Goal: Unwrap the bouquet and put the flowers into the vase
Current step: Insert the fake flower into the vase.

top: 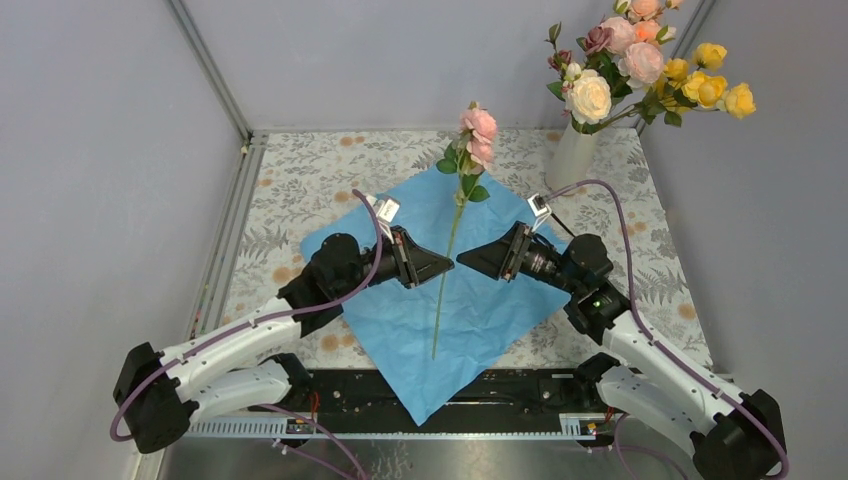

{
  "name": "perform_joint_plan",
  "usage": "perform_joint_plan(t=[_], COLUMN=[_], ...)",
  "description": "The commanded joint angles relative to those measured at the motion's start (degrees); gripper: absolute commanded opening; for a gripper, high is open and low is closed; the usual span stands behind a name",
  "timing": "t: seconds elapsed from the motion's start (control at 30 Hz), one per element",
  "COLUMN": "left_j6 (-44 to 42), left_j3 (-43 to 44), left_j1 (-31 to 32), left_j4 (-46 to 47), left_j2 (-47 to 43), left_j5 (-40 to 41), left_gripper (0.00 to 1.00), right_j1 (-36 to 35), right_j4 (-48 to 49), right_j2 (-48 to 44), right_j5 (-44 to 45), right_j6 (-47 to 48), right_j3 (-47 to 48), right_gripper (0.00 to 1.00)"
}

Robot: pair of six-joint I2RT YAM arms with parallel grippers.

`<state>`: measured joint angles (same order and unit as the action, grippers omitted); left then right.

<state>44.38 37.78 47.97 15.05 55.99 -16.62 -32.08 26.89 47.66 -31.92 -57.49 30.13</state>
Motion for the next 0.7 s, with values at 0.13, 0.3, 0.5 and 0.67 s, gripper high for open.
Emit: perform_joint_plan(t=[0.13,0.3,0.5,0.67], left_j6=[2.62,3.02,3.67,4.24], left_j3=[1.19,1.77,2.62,3.08], left_j1=[4.21,6.15,7.46,7.6], left_j4=[7.91,7.87,9.58,10.23], left_j2=[0.14,1.19,2.34,2.53], left_j5=[-1.97,-1.43,-0.66,0.69], left_gripper=[0.0,0.0,0.0,0.0], right_j1=[-2.72,-2.92,-2.97,-2.97], right_j4=[5.82,6.26,4.44,3.8], right_j2=[-0.55,-0.21,-0.33,-1.11], right_j5=[5.5,6.01,5.72,6.12], right_j6=[1.53,2.22,3.53,3.47], right_j3=[2.68,3.4,3.89,3.04], right_gripper=[0.65,0.57,0.44,0.37])
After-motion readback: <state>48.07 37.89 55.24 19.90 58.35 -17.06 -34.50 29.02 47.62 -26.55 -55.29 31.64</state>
